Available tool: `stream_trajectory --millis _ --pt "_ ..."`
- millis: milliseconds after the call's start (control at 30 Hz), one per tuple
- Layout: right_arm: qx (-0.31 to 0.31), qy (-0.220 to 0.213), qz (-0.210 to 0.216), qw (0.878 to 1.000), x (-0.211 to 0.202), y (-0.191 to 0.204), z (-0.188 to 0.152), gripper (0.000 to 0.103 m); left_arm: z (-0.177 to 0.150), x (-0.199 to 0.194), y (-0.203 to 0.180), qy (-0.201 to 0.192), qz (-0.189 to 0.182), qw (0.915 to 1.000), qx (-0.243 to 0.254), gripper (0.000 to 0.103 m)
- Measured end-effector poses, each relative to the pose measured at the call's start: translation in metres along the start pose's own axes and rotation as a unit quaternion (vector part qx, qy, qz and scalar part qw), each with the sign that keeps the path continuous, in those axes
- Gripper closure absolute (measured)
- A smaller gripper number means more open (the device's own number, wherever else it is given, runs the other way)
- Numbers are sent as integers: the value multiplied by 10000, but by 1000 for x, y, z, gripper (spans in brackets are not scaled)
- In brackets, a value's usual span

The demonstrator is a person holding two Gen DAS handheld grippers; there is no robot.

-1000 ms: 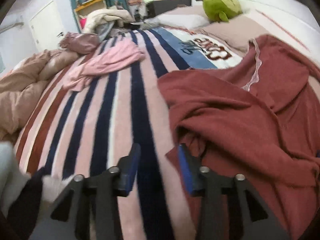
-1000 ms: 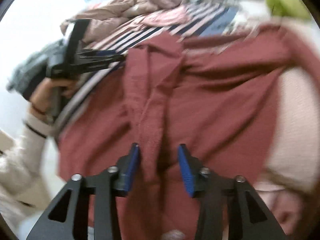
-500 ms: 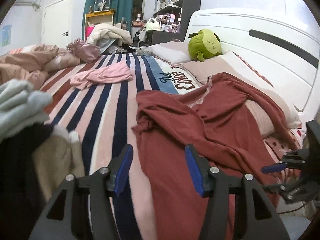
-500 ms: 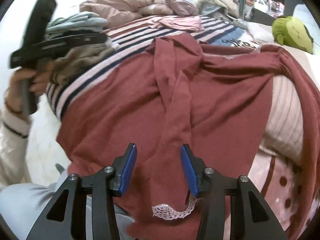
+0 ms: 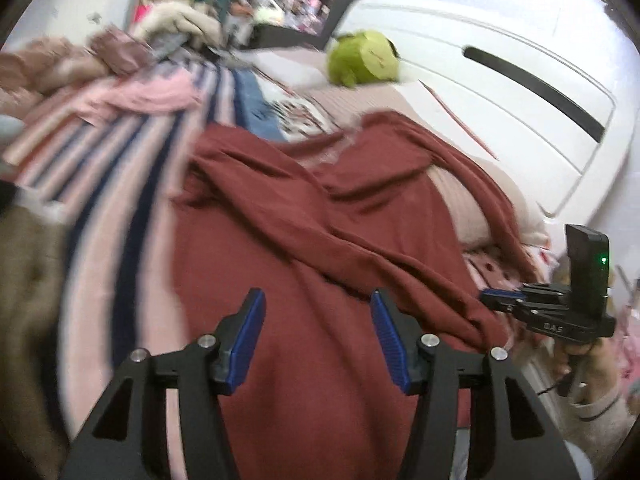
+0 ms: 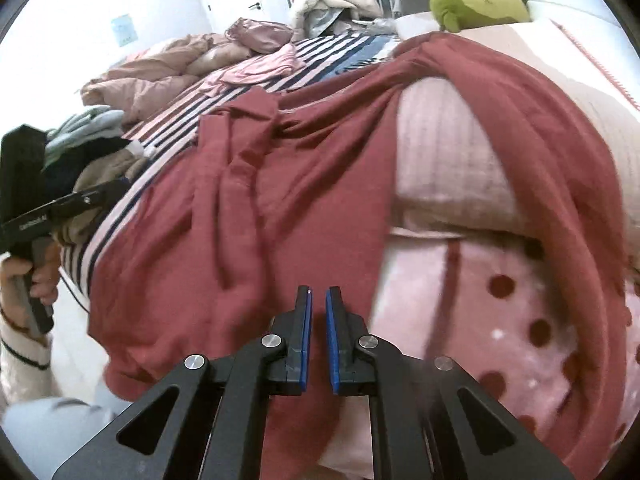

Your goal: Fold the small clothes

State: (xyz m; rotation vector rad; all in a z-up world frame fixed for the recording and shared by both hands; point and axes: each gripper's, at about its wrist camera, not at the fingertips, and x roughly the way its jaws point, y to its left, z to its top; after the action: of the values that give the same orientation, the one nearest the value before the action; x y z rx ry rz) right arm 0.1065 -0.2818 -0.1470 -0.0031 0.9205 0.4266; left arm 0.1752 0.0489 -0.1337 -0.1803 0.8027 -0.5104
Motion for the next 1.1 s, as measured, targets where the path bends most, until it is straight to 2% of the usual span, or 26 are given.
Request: stream_trajectory --millis 67,167,200,300,367,400,467,500,567,633,667,700,767,867,933,967,1000,1067,1100 --pt "100 -204 207 9995 -9 -3 -2 97 0 15 -4 132 -256 9995 -91 48" --pt "18 -568 564 9968 -26 0 -5 72 0 37 -12 294 -568 9977 -201 48" --pt "-100 -601 620 9962 -27 5 -6 68 1 42 -15 344 -621 9972 -222 48" --pt "-336 -421 759 9957 -15 19 -8 64 2 62 -25 514 -929 9939 -296 48" --pt "-371 -296 863 9951 -3 23 -9 64 2 69 -29 587 -1099 9917 -328 49" --pt "-384 -239 887 9950 3 24 -10 65 1 73 -33 661 -1173 9904 -313 53" --pt "-397 -251 709 9964 11 23 -8 65 -2 76 -38 763 -1197 9896 -237 90" --pt "-354 -307 444 9979 13 17 -5 65 -4 77 -40 822 -1174 9895 -199 96" --pt "-212 -391 3 9990 13 7 -3 66 -6 75 -38 804 -1081 9907 -196 97" --pt "-127 -436 -582 9973 14 -7 -1 72 -7 71 -35 790 -1035 9912 -226 97" --pt "-107 -434 -758 9961 13 -12 -1 75 -8 68 -35 790 -1039 9912 -210 96" --pt "-32 -457 -735 9962 10 -17 -1 75 -9 68 -37 814 -1041 9911 -149 94" --pt "164 -681 -287 9971 -6 -22 -4 75 -12 66 -42 895 -1128 9896 8 72" --pt "215 -900 415 9948 -24 -21 -9 73 -17 62 -50 947 -1460 9847 127 69" --pt "98 -703 758 9946 -21 -13 -10 59 -19 65 -54 984 -1575 9826 63 69" --pt "-6 -567 721 9958 -15 -7 -11 54 -20 68 -55 1008 -1550 9828 44 69" --pt "-137 -435 573 9973 -8 -2 -13 54 -21 72 -56 1034 -1445 9841 37 71" --pt "-304 -215 296 9989 5 10 -16 55 -23 75 -59 1044 -1381 9849 57 95" --pt "-405 -195 146 9989 8 15 -18 68 -23 75 -60 1052 -1407 9844 56 98"
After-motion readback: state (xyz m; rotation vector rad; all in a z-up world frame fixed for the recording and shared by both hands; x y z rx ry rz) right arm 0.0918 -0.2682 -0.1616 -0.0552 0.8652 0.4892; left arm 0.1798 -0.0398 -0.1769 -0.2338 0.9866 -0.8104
